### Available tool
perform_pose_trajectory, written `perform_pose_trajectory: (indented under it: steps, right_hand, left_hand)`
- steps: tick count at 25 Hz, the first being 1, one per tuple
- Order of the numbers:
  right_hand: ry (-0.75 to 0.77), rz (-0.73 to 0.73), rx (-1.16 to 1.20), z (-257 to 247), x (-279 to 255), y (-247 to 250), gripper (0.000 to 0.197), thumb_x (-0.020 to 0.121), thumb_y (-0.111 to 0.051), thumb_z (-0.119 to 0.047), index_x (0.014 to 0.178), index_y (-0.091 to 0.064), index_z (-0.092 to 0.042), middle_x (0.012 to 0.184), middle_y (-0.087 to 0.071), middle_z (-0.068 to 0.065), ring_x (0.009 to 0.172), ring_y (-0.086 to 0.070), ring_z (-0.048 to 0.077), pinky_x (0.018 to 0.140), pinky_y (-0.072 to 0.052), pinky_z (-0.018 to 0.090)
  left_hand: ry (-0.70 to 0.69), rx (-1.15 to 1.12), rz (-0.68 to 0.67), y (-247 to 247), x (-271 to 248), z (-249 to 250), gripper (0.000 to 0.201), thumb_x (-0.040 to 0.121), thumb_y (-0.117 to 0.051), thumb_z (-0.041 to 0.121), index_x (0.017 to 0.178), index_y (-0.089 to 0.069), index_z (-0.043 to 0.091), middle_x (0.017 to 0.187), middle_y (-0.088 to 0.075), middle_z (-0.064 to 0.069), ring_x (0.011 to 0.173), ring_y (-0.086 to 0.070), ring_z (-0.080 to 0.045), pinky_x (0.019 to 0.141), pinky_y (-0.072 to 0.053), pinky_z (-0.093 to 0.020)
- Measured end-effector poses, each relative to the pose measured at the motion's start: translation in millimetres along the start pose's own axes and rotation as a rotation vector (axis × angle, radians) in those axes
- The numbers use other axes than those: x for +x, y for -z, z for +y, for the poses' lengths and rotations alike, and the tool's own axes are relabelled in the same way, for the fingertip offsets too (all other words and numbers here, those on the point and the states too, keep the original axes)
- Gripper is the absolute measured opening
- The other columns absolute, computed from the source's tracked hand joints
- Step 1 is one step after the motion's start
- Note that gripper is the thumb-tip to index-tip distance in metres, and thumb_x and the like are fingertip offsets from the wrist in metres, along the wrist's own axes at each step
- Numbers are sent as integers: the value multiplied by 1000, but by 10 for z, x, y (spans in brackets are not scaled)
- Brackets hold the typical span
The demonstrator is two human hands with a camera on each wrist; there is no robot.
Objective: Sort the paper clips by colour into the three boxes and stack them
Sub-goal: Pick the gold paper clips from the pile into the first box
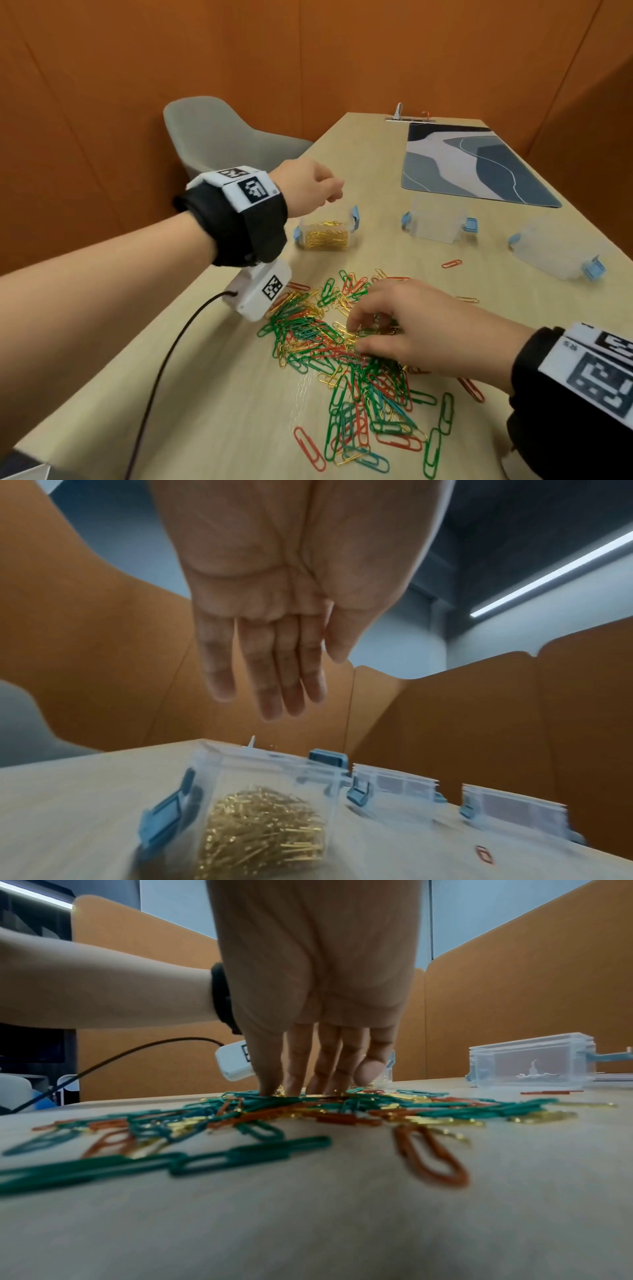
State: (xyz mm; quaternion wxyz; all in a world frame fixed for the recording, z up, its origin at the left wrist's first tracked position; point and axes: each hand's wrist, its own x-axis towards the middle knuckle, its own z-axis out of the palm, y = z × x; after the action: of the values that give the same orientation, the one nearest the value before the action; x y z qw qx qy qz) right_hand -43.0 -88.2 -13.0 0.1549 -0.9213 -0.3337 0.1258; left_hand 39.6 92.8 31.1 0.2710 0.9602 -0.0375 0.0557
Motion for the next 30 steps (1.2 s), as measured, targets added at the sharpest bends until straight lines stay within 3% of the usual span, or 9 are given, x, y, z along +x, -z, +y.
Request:
perform_pose_trajectory:
  steps: [3,5,7,12,17,21,25,28,30]
  right_hand:
    - [-43,64,18,60,34,-2,6,85,-62,-30,89,-65,-26,89,-63,-9,79,-55,4,75,-47,21]
    - [-46,74,58,47,59,-6,14,83,-65,-38,91,-66,-26,89,-63,-9,78,-55,3,72,-47,20]
    - [-9,27,66,-7,88,-19,27,77,-68,-45,98,-66,-28,89,-59,-12,76,-52,1,68,-43,16]
    - [-27,34,26,-76,102,-20,6,82,-66,-33,78,-64,-29,67,-57,-13,65,-53,-1,56,-39,8]
    - [-74,64,13,-39,74,-17,11,79,-60,-25,70,-62,-20,62,-58,-9,61,-53,4,64,-49,24]
    - [-78,119,34,-40,51,5,10,73,-61,-28,66,-61,-20,59,-57,-8,58,-53,5,62,-51,26]
    - [-49,22,37,-72,32,-9,4,71,-63,-27,72,-63,-23,62,-58,-10,57,-52,0,52,-41,11]
    - [-41,92,30,-36,84,-8,8,79,-61,-30,85,-66,-29,77,-62,-13,65,-53,-2,58,-40,9]
    - [-17,89,-11,-38,121,-18,19,83,-61,-38,100,-66,-33,90,-60,-15,72,-50,-3,64,-37,10]
  left_hand:
    - [-125,129,-184,96,-390,-152,16,82,-65,39,91,-70,27,77,-67,11,63,-56,2,62,-42,-17]
    - [-105,213,-405,94,-643,-254,24,69,-75,42,90,-70,32,78,-66,14,66,-56,2,64,-43,-15]
    - [-58,247,-511,28,-760,-330,33,65,-79,42,95,-69,35,84,-66,15,74,-58,0,74,-44,-16]
    - [-128,267,-413,-117,-750,-355,18,77,-72,36,93,-71,29,71,-60,19,67,-53,2,67,-39,-10]
    - [-209,205,-230,-80,-824,-453,20,85,-63,31,101,-71,21,86,-67,9,76,-57,-3,73,-42,-14]
    - [-282,117,-241,0,-999,-536,21,86,-61,38,97,-71,24,80,-63,18,76,-57,1,62,-38,-4]
    - [-255,77,-382,17,-1035,-518,31,75,-64,52,95,-71,30,83,-67,14,78,-59,-1,60,-38,-5]
    - [-172,178,-286,-28,-886,-494,28,73,-71,45,95,-72,28,79,-67,14,76,-59,-2,67,-45,-14]
    - [-130,193,-335,-74,-800,-457,32,68,-74,46,96,-71,30,79,-66,15,73,-59,1,71,-44,-15]
